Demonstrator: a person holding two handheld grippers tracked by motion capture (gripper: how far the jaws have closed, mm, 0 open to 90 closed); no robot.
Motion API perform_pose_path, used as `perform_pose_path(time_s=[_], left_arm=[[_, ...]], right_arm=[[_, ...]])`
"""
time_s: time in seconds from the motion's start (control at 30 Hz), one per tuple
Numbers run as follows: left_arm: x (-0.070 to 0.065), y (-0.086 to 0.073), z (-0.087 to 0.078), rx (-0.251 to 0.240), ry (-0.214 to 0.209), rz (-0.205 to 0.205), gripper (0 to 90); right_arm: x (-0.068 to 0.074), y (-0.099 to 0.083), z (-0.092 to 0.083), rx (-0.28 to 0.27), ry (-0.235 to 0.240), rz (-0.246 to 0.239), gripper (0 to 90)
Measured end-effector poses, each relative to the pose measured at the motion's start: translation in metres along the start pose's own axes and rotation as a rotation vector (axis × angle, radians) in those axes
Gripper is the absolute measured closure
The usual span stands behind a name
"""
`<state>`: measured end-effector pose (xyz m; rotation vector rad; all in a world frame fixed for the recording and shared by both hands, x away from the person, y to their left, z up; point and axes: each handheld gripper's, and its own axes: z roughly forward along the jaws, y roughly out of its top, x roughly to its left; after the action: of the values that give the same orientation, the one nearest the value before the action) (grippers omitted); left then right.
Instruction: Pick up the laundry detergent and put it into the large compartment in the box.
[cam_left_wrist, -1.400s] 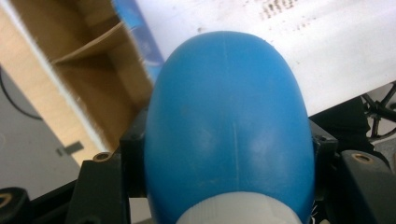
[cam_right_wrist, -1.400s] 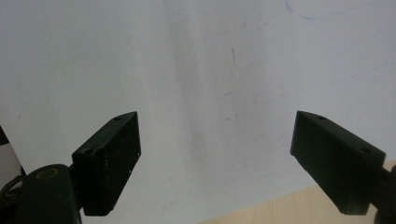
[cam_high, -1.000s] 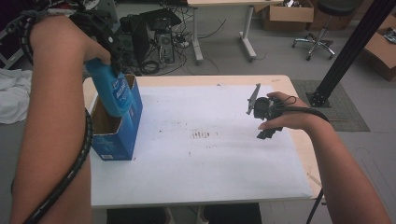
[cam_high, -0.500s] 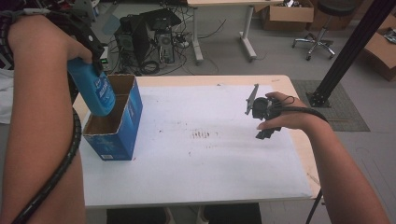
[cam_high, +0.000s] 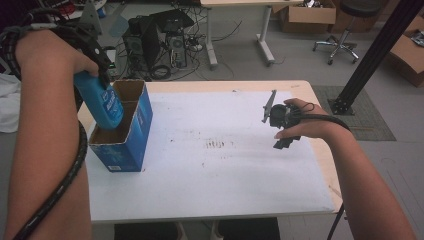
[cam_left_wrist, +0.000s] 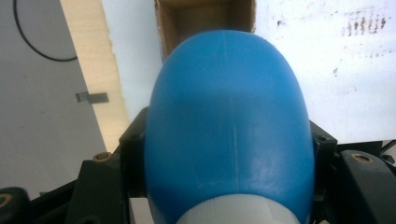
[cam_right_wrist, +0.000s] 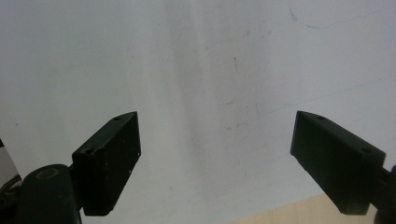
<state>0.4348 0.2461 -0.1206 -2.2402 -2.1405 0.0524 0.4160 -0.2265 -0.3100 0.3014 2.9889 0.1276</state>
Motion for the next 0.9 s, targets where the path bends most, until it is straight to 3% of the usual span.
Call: perform_pose_path(time_s=[0.33,0.67,0.9], left_arm=[[0.003,0.006,0.034,0.019,0.001,0.017,38.4],[-0.001,0.013,0.077,0.066,-0.018,0.04,38.3],[-0.004,0.016,0.102,0.073,-0.014,0.043,38.3]], right_arm=[[0.0,0.0,-0.001,0.001,-0.001,-0.002,16.2],[0.001,-0.002,-0.002,0.0,-0.004,0.0,16.3],[0.001,-0.004,0.0,-0.004,-0.004,0.003,16.2]])
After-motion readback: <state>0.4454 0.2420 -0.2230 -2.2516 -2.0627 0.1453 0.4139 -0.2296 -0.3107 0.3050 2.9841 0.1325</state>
